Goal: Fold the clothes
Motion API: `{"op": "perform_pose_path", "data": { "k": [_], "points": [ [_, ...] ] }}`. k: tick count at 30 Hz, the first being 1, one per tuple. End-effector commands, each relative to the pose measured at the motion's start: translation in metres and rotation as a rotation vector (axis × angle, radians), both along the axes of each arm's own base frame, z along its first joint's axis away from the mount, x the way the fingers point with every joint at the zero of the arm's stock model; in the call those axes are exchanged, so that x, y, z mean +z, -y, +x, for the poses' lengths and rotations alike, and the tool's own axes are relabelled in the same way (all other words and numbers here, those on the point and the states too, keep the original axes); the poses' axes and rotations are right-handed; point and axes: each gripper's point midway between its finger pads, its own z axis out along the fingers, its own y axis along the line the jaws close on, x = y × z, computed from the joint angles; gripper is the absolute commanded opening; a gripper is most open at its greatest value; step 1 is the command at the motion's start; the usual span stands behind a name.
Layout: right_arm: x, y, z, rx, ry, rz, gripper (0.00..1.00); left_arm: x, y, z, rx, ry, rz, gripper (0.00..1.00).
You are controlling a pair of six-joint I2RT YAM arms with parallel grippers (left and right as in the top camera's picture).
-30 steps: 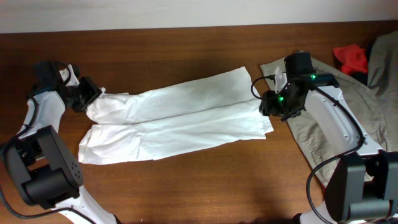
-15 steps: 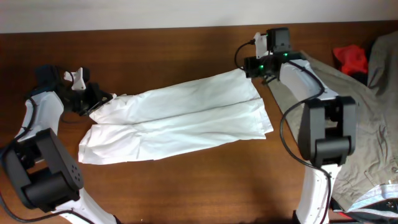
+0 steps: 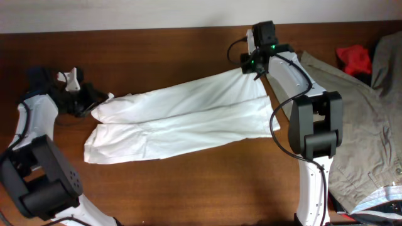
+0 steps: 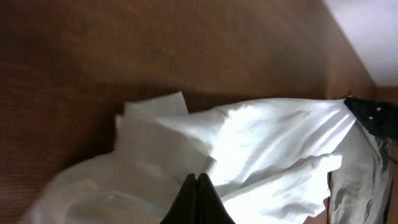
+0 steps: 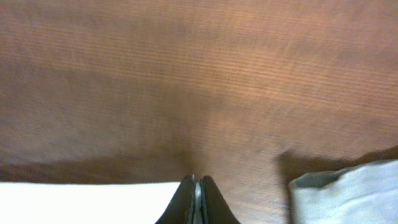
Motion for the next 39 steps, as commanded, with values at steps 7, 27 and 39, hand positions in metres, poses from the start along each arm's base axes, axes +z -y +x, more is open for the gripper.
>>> {"op": "perform_pose_path", "data": {
  "k": [7,27,39],
  "points": [
    [0.068,0.055,-0.11,-0.089,-0.473,-0.096,0.04,0.085,0.05,-0.06,-0.211,0.114,-0.185,0.0],
    [0.015,0.124,-0.205,-0.213,-0.904,-0.139,0.16,0.017,0.005,-0.156,-0.041,-0.552,0.136,0.0],
    [0.013,0.097,-0.216,-0.067,-0.953,0.063,0.32,0.018,0.014,-0.173,-0.063,-0.624,0.102,0.0]
  ]
}}
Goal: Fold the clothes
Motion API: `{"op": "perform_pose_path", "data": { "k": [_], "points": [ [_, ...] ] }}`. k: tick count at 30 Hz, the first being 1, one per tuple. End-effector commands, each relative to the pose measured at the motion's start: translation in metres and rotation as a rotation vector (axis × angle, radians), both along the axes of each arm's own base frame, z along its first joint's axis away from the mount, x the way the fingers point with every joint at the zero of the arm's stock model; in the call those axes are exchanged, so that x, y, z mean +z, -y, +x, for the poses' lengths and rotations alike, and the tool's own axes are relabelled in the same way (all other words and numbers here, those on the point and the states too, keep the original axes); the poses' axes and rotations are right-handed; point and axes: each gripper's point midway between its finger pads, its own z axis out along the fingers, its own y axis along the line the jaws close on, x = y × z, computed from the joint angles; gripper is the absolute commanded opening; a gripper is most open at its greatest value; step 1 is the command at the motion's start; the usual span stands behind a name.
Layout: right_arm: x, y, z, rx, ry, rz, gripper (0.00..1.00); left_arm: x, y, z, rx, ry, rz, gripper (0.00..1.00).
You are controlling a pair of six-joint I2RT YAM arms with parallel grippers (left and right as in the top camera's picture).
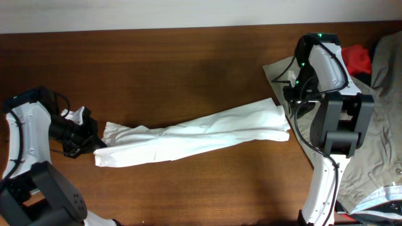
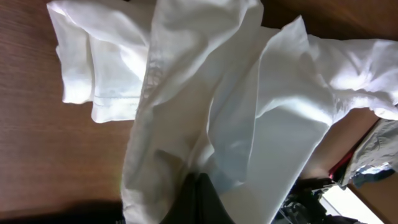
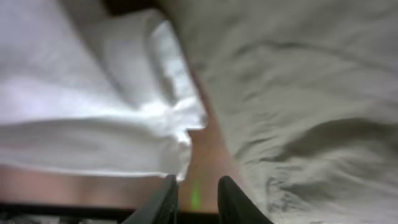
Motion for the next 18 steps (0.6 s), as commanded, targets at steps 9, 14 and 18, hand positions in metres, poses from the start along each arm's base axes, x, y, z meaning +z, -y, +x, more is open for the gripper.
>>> {"op": "perform_pose_path", "data": {
  "k": [9,14,18],
  "points": [
    [-0.017,-0.033,-0.05,-0.025,-0.184,0.179,0.38,-0.001,-0.003,0.0,0.005,0.005,0.015,0.0],
    [-0.024,-0.03,-0.042,-0.015,-0.141,0.164,0.38,-0.001,-0.003,0.0,0.005,0.005,0.015,0.0],
    [-0.027,-0.025,-0.039,-0.005,-0.126,0.14,0.24,-0.001,-0.003,0.0,0.005,0.005,0.015,0.0]
  ]
}}
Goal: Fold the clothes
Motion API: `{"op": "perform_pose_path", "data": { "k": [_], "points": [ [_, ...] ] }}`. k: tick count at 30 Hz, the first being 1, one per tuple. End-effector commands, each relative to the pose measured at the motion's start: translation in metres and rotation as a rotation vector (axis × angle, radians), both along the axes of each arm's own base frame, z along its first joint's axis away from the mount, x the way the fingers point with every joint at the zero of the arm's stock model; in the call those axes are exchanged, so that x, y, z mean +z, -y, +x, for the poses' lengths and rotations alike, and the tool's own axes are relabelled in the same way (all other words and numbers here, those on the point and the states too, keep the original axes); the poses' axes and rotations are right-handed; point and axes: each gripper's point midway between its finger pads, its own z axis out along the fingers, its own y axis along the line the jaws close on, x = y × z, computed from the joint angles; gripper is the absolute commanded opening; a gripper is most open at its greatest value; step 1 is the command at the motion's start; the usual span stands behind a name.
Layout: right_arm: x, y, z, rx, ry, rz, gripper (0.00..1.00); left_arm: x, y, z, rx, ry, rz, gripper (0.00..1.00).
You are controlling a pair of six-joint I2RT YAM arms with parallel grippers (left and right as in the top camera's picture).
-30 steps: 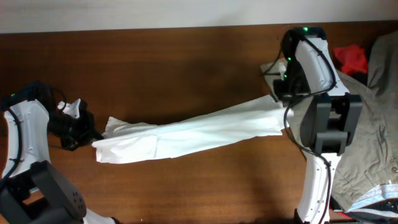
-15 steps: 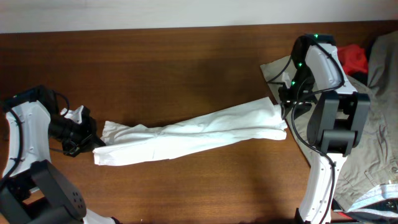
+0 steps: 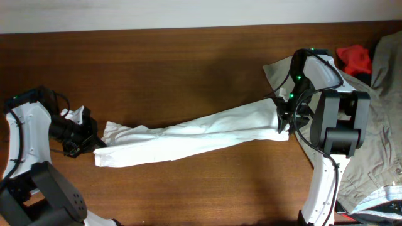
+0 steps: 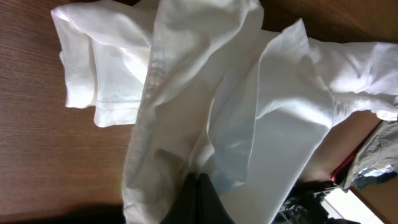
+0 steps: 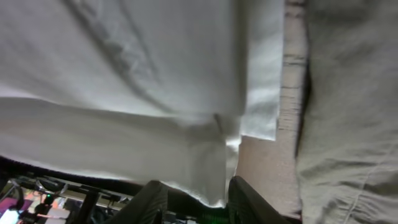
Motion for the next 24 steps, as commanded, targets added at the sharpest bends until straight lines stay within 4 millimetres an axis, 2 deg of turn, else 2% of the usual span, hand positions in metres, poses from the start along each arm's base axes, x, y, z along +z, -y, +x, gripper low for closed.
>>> {"op": "perform_pose_path", "data": {
  "k": [1,4,5,7,8,10,11,12,13,15,18,24],
  "points": [
    [0.002,0.0,0.0,0.018,0.011,-0.008,0.04,0.0,-0.001,-0.002,0.006,-0.004,0.008,0.0],
    [0.005,-0.002,-0.001,0.013,0.008,0.002,0.04,0.0,-0.001,-0.002,0.006,-0.003,0.008,0.0],
    [0.011,-0.002,0.002,0.011,0.03,0.003,0.04,0.0,-0.002,-0.001,0.006,-0.002,0.009,0.0],
    [0.035,0.0,0.023,0.01,0.141,-0.006,0.04,-0.001,-0.002,0.005,0.01,0.027,0.006,0.0],
    [0.05,0.001,0.037,0.008,0.21,-0.009,0.04,0.0,0.0,0.009,0.015,0.046,-0.009,0.0],
    [0.104,0.0,0.091,-0.001,0.475,-0.007,0.04,0.006,0.008,0.031,0.035,0.152,-0.078,0.0],
    [0.138,0.002,0.12,0.001,0.637,-0.015,0.04,0.014,0.014,0.047,0.044,0.232,-0.129,0.0],
    [0.155,0.003,0.131,0.002,0.708,-0.021,0.04,0.02,0.016,0.058,0.048,0.284,-0.16,0.0],
    [0.16,0.003,0.134,0.003,0.731,-0.024,0.04,0.022,0.017,0.06,0.049,0.295,-0.167,0.0],
    [0.156,0.004,0.133,0.005,0.715,-0.03,0.04,0.023,0.018,0.059,0.049,0.292,-0.173,0.0],
    [0.131,0.005,0.124,0.006,0.637,-0.031,0.04,0.02,0.018,0.051,0.046,0.254,-0.161,0.0],
    [0.075,0.026,0.095,0.049,0.462,-0.145,0.04,0.022,0.025,0.036,0.015,0.202,-0.187,0.0]
  ]
}}
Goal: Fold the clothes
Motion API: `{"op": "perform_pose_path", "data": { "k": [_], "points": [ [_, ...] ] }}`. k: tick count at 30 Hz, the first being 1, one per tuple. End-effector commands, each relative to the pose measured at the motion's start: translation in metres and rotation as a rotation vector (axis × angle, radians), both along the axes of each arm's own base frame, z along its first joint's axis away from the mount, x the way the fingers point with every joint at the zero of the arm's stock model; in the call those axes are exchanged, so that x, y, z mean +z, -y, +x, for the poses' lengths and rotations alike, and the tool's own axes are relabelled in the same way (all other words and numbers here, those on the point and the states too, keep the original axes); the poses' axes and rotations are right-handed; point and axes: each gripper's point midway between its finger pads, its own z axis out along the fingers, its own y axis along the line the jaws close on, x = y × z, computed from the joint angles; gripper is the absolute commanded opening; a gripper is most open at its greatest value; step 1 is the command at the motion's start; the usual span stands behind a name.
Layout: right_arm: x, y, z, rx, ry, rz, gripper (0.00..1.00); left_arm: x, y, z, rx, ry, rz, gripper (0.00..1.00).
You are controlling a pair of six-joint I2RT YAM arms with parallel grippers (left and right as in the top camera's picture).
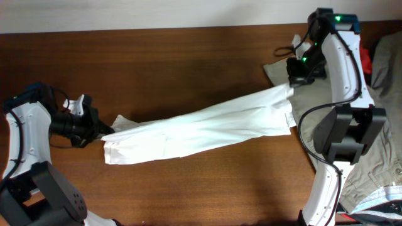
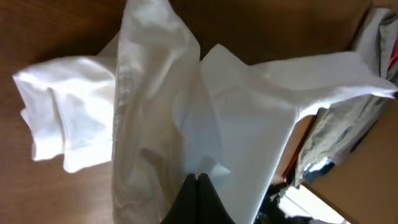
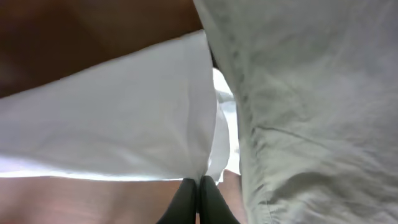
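Note:
A white garment [image 1: 201, 129] lies as a long narrow band slanting across the brown table [image 1: 188, 56]. My left gripper [image 1: 99, 130] is shut on the top layer of its left end, which is lifted a little; the left wrist view shows the black jaws [image 2: 196, 179] pinched together in white cloth [image 2: 249, 112]. My right gripper [image 1: 294, 80] is shut on the upper layer at the right end and holds it raised toward the back. In the right wrist view the jaws [image 3: 199, 182] pinch the white edge [image 3: 112, 130].
A crumpled grey-beige garment [image 1: 370, 125] covers the table's right side, right beside the white garment's end, and shows in the right wrist view as grey-beige cloth [image 3: 311, 93]. A red cloth [image 1: 367, 59] and a dark grey one [image 1: 386, 50] lie at the back right.
My right gripper was open, low at the garment's right end; now it is shut on the upper layer and higher, toward the back. The left gripper has shifted right, lifting its end.
Both grippers first held the white garment spread wide at the far side. Then it lay as a narrow band, the left still shut, the right open beside the grey garment. The right then stood open at the band's end, and now grips it raised.

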Motion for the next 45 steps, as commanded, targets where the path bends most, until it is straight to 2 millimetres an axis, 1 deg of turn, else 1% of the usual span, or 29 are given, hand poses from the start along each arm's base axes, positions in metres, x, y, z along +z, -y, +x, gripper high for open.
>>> {"op": "perform_pose_path", "data": {
  "k": [1,4,7,11,13,14,15,16,17,18,21,24,25,26,28,29,30,32,33,34,36,38,39,40,41,42,43,44,45],
  "points": [
    [-0.026,0.02,-0.024,0.01,-0.121,-0.119,0.04,0.005,0.0,-0.004,-0.04,0.014,0.006,0.0],
    [-0.041,0.028,-0.04,0.008,-0.192,-0.144,0.04,-0.002,-0.007,-0.018,-0.059,-0.054,0.064,0.0],
    [-0.05,0.048,-0.055,-0.055,-0.253,-0.206,0.04,-0.013,0.004,-0.03,-0.102,-0.089,0.044,0.0],
    [-0.051,0.051,-0.056,-0.076,-0.256,-0.207,0.04,-0.038,0.017,-0.049,-0.125,-0.144,0.019,0.0],
    [-0.051,0.05,-0.056,-0.076,-0.257,-0.207,0.04,-0.047,0.014,-0.06,-0.118,-0.201,0.047,0.0],
    [-0.051,0.05,-0.056,-0.076,-0.258,-0.207,0.04,-0.05,0.013,-0.065,-0.122,-0.22,0.057,0.03],
    [-0.051,0.05,-0.056,-0.076,-0.258,-0.207,0.15,-0.053,0.013,-0.064,-0.122,-0.217,0.058,0.39],
    [-0.05,0.05,-0.057,-0.075,-0.262,-0.206,0.32,-0.053,0.012,-0.062,-0.12,-0.205,0.063,0.68],
    [-0.05,0.05,-0.058,-0.075,-0.265,-0.206,0.33,-0.054,0.012,-0.06,-0.118,-0.199,0.062,0.77],
    [-0.05,0.05,-0.058,-0.075,-0.265,-0.205,0.33,-0.054,0.012,-0.058,-0.11,-0.194,0.062,0.78],
    [-0.05,0.048,-0.058,-0.076,-0.264,-0.195,0.33,-0.05,0.019,-0.048,-0.093,-0.145,0.012,0.78],
    [-0.05,0.044,-0.058,-0.078,-0.268,-0.176,0.33,-0.056,0.02,-0.028,-0.116,-0.053,0.044,0.77],
    [-0.05,0.044,-0.059,-0.077,-0.269,-0.176,0.33,-0.062,0.019,-0.02,-0.132,-0.017,0.08,0.77],
    [-0.05,0.044,-0.059,-0.077,-0.27,-0.176,0.33,-0.074,0.014,-0.017,-0.118,-0.025,0.15,0.77],
    [-0.05,0.044,-0.059,-0.078,-0.27,-0.176,0.33,-0.09,0.01,-0.015,-0.094,-0.033,0.216,0.77],
    [-0.05,0.044,-0.059,-0.078,-0.27,-0.174,0.33,-0.097,0.011,-0.013,-0.086,-0.019,0.222,0.77],
    [-0.05,0.041,-0.058,-0.081,-0.269,-0.159,0.33,-0.102,0.01,-0.011,-0.075,-0.006,0.227,0.71],
    [-0.05,0.039,-0.059,-0.081,-0.27,-0.149,0.31,-0.109,0.005,-0.007,-0.072,0.019,0.263,0.39],
    [-0.05,0.038,-0.059,-0.08,-0.272,-0.146,0.31,-0.111,-0.003,-0.005,-0.072,0.024,0.31,0.16],
    [-0.05,0.035,-0.06,-0.083,-0.275,-0.126,0.28,-0.114,-0.014,-0.003,-0.067,0.022,0.369,0.01],
    [-0.05,0.032,-0.06,-0.084,-0.278,-0.115,0.27,-0.118,-0.042,-0.001,0.002,-0.002,0.477,0.0],
    [-0.049,0.024,-0.059,-0.073,-0.276,-0.1,0.25,-0.112,-0.075,0.008,0.109,0.021,0.518,0.0],
    [-0.049,0.013,-0.058,-0.06,-0.273,-0.076,0.25,-0.098,-0.101,0.019,0.179,0.059,0.54,0.0],
    [-0.049,0.002,-0.056,-0.043,-0.267,-0.059,0.25,-0.079,-0.125,0.032,0.238,0.106,0.567,0.0],
    [-0.05,-0.008,-0.054,-0.027,-0.259,-0.047,0.25,-0.066,-0.14,0.041,0.269,0.14,0.585,0.0],
    [-0.05,-0.019,-0.052,-0.005,-0.249,-0.036,0.25,-0.048,-0.155,0.051,0.3,0.183,0.608,0.11],
    [-0.051,-0.028,-0.05,0.019,-0.239,-0.036,0.26,-0.03,-0.164,0.061,0.321,0.226,0.613,0.63],
    [-0.051,-0.037,-0.049,0.042,-0.235,-0.039,0.27,-0.016,-0.166,0.068,0.326,0.252,0.604,0.92],
    [-0.051,-0.044,-0.049,0.069,-0.232,-0.041,0.29,-0.002,-0.164,0.071,0.321,0.261,0.589,0.99]
  ]
}}
